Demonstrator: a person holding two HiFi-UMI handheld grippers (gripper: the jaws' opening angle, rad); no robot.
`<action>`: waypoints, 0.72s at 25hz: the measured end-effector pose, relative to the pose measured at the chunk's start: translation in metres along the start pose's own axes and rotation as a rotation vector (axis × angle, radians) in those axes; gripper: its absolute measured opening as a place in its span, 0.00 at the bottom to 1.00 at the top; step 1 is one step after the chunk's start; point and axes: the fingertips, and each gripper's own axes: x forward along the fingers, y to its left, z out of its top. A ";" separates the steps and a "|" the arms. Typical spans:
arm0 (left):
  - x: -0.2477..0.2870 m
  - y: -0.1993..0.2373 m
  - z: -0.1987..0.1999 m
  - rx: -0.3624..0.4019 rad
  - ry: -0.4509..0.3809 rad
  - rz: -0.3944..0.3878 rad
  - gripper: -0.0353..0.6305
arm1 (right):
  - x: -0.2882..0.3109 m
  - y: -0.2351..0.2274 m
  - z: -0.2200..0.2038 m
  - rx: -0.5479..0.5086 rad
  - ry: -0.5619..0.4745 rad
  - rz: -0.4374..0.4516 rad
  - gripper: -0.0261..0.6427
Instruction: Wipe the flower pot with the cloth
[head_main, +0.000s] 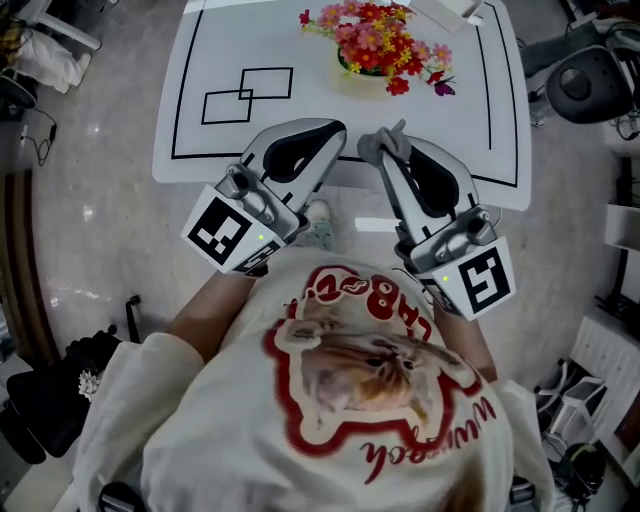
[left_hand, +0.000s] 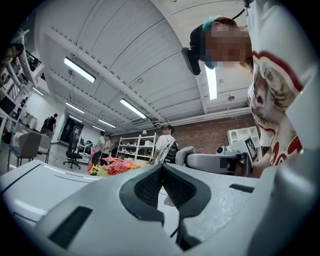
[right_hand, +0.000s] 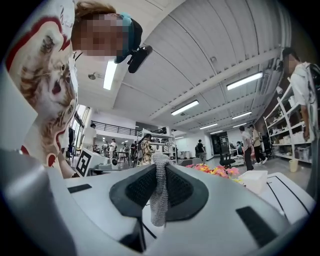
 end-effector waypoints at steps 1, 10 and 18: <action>0.000 -0.009 -0.001 0.001 0.001 0.000 0.06 | -0.009 0.003 0.001 0.001 -0.003 -0.001 0.10; -0.013 -0.115 -0.003 0.027 -0.030 0.015 0.06 | -0.106 0.039 0.023 -0.037 -0.039 0.016 0.10; -0.041 -0.224 0.005 0.061 -0.068 0.077 0.06 | -0.206 0.098 0.050 -0.083 -0.082 0.067 0.10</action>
